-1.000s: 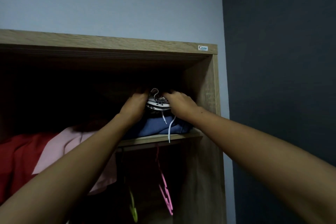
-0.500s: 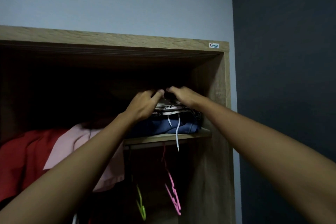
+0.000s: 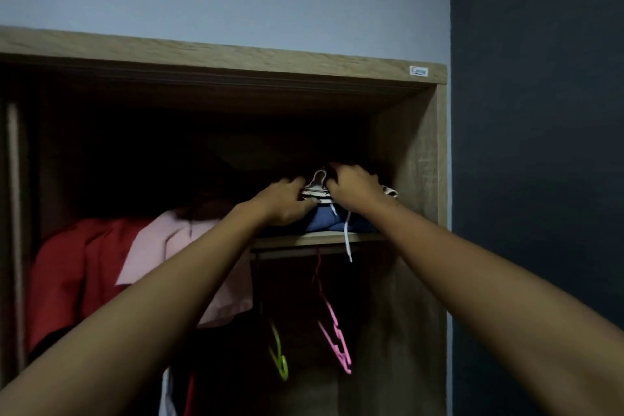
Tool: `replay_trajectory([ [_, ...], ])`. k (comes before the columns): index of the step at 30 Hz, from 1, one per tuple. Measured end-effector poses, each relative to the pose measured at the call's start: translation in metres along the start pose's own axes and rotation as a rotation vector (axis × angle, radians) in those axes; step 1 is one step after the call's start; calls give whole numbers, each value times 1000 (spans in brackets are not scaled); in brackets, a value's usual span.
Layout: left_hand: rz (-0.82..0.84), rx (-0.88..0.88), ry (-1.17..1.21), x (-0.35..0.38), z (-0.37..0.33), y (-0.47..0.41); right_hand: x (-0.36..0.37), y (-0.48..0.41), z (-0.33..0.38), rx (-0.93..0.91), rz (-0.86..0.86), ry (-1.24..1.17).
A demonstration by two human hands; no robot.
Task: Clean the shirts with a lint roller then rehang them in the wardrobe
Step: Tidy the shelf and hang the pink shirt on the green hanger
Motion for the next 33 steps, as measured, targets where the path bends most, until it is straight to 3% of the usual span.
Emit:
replay_trajectory([
  [4, -7, -126, -52, -10, 45, 25, -14, 17, 51, -147, -235, -116],
  [9, -24, -450, -245, -35, 130, 74, 2, 38, 134, -369, -228, -208],
  [14, -68, -596, -160, -35, 172, 116, 36, 34, 172, -320, -61, -306],
  [19, -260, -427, -92, -41, 164, 105, 69, 33, 167, -210, 27, -242],
  [24, -438, -252, -122, -49, 144, 113, 64, 28, 153, -79, 7, -365],
  [27, -523, 70, 26, -49, 117, 133, 51, 23, 145, 11, -15, -482],
  [30, -547, 415, 62, -46, 78, 170, 44, 22, 144, 47, -1, -442],
  [33, -531, 585, 36, -40, 58, 198, 50, 25, 153, 55, 60, -392],
])
Point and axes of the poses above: each hand's wrist, its own y-axis away from the middle knuckle, its own x-axis out of the palm, z = x × y, the point moved 10 cm from there along -y, towards the middle knuckle
